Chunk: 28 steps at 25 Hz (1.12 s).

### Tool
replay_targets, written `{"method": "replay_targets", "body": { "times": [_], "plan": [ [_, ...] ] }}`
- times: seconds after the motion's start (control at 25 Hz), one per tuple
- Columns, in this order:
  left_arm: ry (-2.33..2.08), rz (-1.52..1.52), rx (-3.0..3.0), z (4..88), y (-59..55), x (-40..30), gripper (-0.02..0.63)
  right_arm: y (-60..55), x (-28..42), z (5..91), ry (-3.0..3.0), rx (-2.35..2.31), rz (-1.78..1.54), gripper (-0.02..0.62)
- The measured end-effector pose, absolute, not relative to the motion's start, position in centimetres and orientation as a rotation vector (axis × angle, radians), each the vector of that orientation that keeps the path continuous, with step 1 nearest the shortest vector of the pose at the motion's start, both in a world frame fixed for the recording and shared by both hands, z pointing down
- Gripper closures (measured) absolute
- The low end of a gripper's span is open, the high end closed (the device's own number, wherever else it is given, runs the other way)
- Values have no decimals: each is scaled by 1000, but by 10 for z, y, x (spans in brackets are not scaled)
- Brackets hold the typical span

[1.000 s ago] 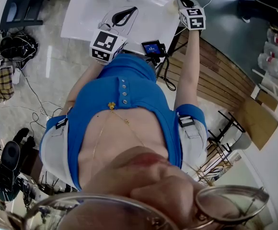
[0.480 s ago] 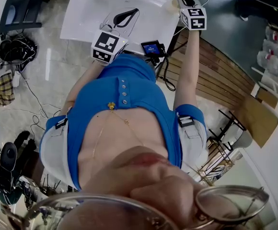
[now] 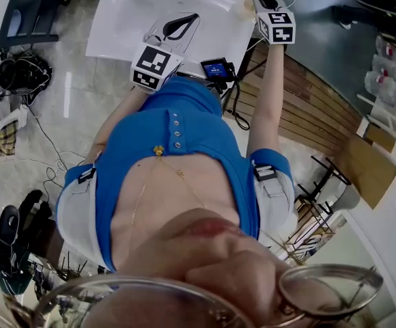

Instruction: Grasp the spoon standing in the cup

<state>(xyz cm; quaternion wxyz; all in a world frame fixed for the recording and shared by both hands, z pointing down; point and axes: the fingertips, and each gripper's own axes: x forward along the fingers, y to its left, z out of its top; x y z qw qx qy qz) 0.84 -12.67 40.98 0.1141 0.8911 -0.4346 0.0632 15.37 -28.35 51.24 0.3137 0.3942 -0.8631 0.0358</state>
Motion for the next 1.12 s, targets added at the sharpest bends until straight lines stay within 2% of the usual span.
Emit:
{"method": "replay_targets", "body": {
  "times": [1.12],
  "plan": [
    [-1166,212,2665,422,-122,20,606,-269,159,497,-2285,1108,193,574]
  ]
}}
